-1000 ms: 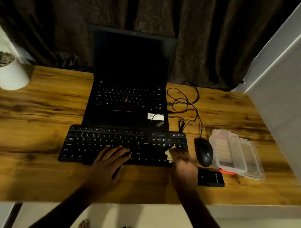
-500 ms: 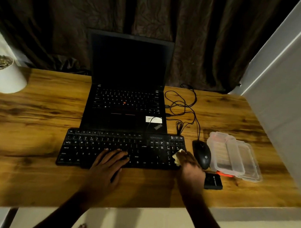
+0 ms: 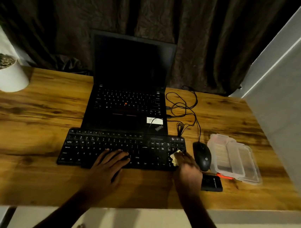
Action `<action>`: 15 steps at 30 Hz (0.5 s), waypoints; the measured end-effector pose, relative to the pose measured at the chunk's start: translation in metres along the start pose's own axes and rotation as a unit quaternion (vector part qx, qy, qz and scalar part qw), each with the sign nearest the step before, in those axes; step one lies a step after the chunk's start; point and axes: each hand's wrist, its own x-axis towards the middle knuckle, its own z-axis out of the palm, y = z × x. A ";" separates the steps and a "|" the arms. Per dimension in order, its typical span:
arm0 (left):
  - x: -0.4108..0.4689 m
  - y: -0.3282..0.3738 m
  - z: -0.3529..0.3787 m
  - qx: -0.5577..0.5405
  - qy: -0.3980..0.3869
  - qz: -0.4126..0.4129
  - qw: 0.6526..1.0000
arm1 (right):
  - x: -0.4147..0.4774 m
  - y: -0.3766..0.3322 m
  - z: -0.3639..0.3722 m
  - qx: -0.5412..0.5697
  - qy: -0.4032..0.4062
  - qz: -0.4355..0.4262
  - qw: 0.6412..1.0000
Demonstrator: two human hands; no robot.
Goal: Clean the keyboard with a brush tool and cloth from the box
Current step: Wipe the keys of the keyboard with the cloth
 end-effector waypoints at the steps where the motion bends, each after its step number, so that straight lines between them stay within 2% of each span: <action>1: 0.000 0.000 0.000 0.001 0.000 0.000 1.000 | -0.001 -0.007 0.002 0.006 0.001 0.000 1.000; 7: -0.002 -0.002 0.002 0.003 -0.017 -0.005 1.000 | -0.005 -0.022 0.014 0.030 0.029 -0.065 0.997; 12: -0.002 -0.002 0.001 -0.001 -0.005 0.001 1.000 | 0.002 -0.007 0.000 -0.002 0.025 0.043 0.999; 15: -0.002 -0.003 0.002 -0.002 -0.002 0.003 1.000 | 0.009 -0.026 -0.002 -0.014 0.025 0.037 0.999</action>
